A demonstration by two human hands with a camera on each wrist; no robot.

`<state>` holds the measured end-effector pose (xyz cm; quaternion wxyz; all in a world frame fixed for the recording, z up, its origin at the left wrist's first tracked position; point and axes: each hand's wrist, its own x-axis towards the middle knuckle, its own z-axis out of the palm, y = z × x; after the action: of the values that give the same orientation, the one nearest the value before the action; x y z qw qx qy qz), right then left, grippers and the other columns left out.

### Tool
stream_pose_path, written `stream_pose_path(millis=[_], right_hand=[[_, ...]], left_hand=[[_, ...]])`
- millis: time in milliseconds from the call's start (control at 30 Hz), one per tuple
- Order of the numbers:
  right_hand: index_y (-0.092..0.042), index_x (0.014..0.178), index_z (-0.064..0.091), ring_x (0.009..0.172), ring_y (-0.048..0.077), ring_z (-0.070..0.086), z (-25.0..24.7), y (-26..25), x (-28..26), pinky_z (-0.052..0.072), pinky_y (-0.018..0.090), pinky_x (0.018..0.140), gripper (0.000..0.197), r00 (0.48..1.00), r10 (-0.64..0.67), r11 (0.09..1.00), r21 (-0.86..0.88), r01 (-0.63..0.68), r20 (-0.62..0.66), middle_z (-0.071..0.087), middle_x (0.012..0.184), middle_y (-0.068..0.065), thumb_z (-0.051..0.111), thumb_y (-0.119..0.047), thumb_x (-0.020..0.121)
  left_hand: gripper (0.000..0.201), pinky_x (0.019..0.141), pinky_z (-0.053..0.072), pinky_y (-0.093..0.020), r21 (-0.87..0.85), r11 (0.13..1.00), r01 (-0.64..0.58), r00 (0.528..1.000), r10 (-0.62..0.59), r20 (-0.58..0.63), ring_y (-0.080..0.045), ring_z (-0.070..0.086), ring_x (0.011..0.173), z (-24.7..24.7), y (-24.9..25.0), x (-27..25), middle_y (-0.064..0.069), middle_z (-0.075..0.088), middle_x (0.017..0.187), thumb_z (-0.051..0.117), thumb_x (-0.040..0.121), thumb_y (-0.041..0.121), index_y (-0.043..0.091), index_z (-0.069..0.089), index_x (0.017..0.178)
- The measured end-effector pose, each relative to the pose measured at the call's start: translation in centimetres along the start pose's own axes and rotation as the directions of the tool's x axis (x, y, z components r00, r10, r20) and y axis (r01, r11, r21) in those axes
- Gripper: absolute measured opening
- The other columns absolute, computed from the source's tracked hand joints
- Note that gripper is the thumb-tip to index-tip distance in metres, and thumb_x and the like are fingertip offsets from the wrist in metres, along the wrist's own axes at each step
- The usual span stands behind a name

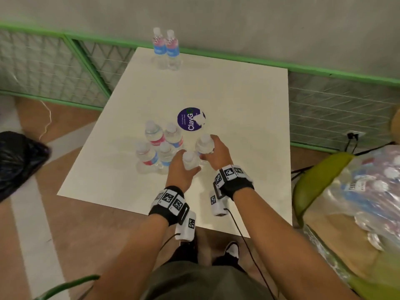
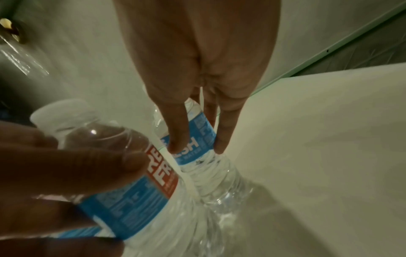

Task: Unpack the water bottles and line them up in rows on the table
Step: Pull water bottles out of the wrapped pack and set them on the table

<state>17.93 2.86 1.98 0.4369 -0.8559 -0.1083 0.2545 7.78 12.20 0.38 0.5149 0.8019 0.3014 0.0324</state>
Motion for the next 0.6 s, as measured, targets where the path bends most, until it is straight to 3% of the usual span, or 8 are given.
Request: stream_pose_path(millis=[67, 133, 233, 433, 533, 600], right_hand=[[-0.003, 0.118, 0.054, 0.105, 0.031, 0.059, -0.5, -0.8, 0.9, 0.047, 0.044, 0.096, 0.044, 1.0, -0.01, 0.998, -0.064, 0.011, 0.025, 0.062, 0.115, 0.015, 0.069, -0.009, 0.077], [0.0, 0.123, 0.051, 0.11, 0.032, 0.057, -0.6, -1.0, 1.5, 0.045, 0.044, 0.099, 0.047, 0.999, 0.001, 0.999, -0.052, 0.002, 0.049, 0.06, 0.121, 0.019, 0.067, -0.006, 0.08], [-0.007, 0.133, 0.042, 0.117, 0.032, 0.054, -0.3, -0.6, 1.9, 0.044, 0.043, 0.101, 0.059, 0.999, 0.019, 1.0, 0.003, -0.02, 0.045, 0.055, 0.128, 0.016, 0.068, -0.007, 0.08], [0.001, 0.12, 0.051, 0.104, 0.036, 0.059, -0.5, -1.2, 2.0, 0.048, 0.042, 0.092, 0.039, 1.0, -0.016, 1.0, 0.023, 0.016, 0.021, 0.061, 0.115, 0.022, 0.063, -0.005, 0.084], [-0.004, 0.125, 0.048, 0.106, 0.032, 0.059, -0.2, -0.9, 2.1, 0.046, 0.033, 0.087, 0.045, 1.0, -0.003, 1.0, 0.017, 0.002, 0.025, 0.061, 0.119, 0.017, 0.065, -0.012, 0.084], [-0.002, 0.123, 0.05, 0.106, 0.033, 0.059, -0.4, -1.1, 2.0, 0.045, 0.033, 0.088, 0.042, 0.999, -0.016, 1.0, -0.005, 0.016, 0.037, 0.061, 0.119, 0.019, 0.064, -0.013, 0.085]], left_hand=[[0.058, 0.104, 0.038, -0.038, -0.001, 1.0, 0.001, 1.0, -0.001, -0.023, -0.024, 0.047, 0.121, 0.7, 0.2, 0.5, -0.008, 0.049, 0.131, 0.074, 0.076, 0.02, 0.012, 0.046, 0.126], [0.065, 0.109, 0.03, -0.031, 0.031, 1.0, 0.002, 0.999, -0.001, -0.033, -0.024, 0.04, 0.128, 1.0, 0.6, 0.8, -0.01, 0.039, 0.14, 0.072, 0.079, 0.017, 0.009, 0.039, 0.136], [0.067, 0.109, 0.028, -0.032, 0.1, 0.995, -0.018, 1.0, 0.02, -0.016, -0.025, 0.036, 0.132, 1.0, 1.1, 1.5, -0.012, 0.034, 0.143, 0.069, 0.082, 0.015, 0.009, 0.033, 0.14], [0.076, 0.109, 0.027, -0.032, 0.144, 0.988, -0.054, 0.998, 0.059, -0.027, -0.025, 0.029, 0.138, 0.4, 1.9, 1.8, -0.01, 0.025, 0.151, 0.065, 0.085, 0.011, 0.013, 0.018, 0.146], [0.075, 0.11, 0.033, -0.039, 0.23, 0.967, -0.109, 0.992, 0.122, -0.042, -0.022, 0.031, 0.137, 0.3, 2.0, 1.7, -0.006, 0.028, 0.15, 0.066, 0.084, 0.013, 0.014, 0.022, 0.144], [0.072, 0.108, 0.035, -0.04, 0.287, 0.949, -0.131, 0.987, 0.151, -0.048, -0.022, 0.031, 0.136, 0.1, 2.1, 1.6, -0.005, 0.032, 0.148, 0.066, 0.084, 0.016, 0.015, 0.026, 0.143]])
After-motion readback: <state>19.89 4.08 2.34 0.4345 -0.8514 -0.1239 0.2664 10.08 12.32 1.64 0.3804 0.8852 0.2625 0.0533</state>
